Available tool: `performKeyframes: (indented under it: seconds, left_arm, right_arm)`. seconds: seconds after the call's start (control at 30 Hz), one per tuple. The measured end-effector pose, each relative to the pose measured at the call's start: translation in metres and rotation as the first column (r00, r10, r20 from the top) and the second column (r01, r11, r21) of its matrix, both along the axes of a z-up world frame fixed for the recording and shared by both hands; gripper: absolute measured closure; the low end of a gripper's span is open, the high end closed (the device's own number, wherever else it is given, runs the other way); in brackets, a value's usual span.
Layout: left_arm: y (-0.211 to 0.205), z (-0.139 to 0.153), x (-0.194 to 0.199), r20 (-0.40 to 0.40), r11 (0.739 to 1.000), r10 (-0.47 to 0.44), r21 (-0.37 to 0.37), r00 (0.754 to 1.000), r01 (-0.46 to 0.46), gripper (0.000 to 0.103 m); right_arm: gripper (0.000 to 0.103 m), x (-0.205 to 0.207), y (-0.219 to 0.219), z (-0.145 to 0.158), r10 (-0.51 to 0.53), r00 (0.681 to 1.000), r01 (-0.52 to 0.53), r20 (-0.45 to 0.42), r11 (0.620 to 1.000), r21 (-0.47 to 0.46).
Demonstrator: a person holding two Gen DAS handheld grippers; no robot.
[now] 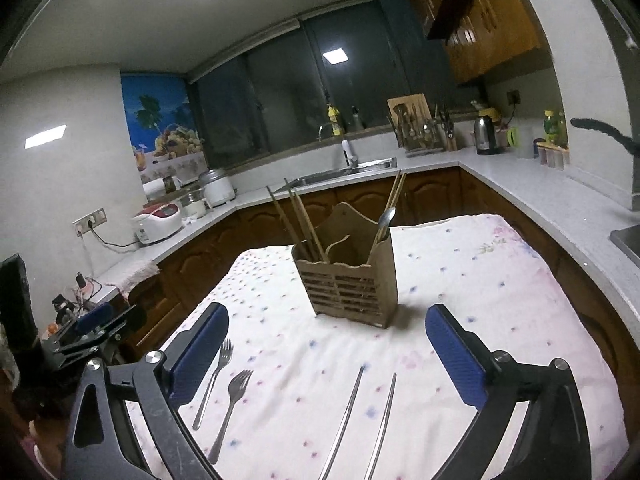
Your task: Organize utensils
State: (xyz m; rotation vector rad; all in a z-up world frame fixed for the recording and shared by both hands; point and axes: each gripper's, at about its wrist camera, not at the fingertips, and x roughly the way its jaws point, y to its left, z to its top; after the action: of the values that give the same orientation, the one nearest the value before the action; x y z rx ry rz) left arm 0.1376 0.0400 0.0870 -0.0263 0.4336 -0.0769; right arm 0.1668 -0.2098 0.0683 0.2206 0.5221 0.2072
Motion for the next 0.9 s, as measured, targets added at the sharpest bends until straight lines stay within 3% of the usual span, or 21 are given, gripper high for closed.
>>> performKeyframes:
  seconds: [0.23, 0.53, 0.63, 0.73, 0.9]
  left_arm:
    - [0.014, 0.001, -0.029, 0.018, 0.999, 0.038, -0.034, 0.999, -0.037, 0.001]
    - [0.017, 0.007, -0.074, 0.135, 0.999, 0.040, -0.018, 0.990, -0.038, 0.001]
    - [0.011, -0.013, -0.084, 0.118, 0.998, 0.064, 0.018, 0.991, -0.067, 0.001]
    - [0.010, -0.035, -0.090, 0.085, 0.999, 0.040, -0.005, 0.996, -0.039, 0.001]
    - [-0.007, -0.058, -0.096, 0.075, 0.997, 0.000, 0.074, 0.997, -0.005, 0.001]
  right_arm:
    - [0.002, -0.035, 0.005, -0.001, -0.005, 0.999, 0.007, 0.035, 0.998, -0.057]
    - [0.000, -0.076, 0.002, 0.043, -0.020, 0.984, 0.039, 0.176, 0.994, -0.107]
    - [0.000, -0.089, 0.005, 0.026, -0.044, 0.980, 0.066, 0.196, 0.992, -0.105]
    - [0.000, -0.095, 0.008, -0.001, -0.088, 0.981, 0.107, 0.170, 0.988, -0.108]
    - [0.000, -0.103, 0.003, -0.042, -0.127, 0.985, 0.137, 0.115, 0.987, -0.082]
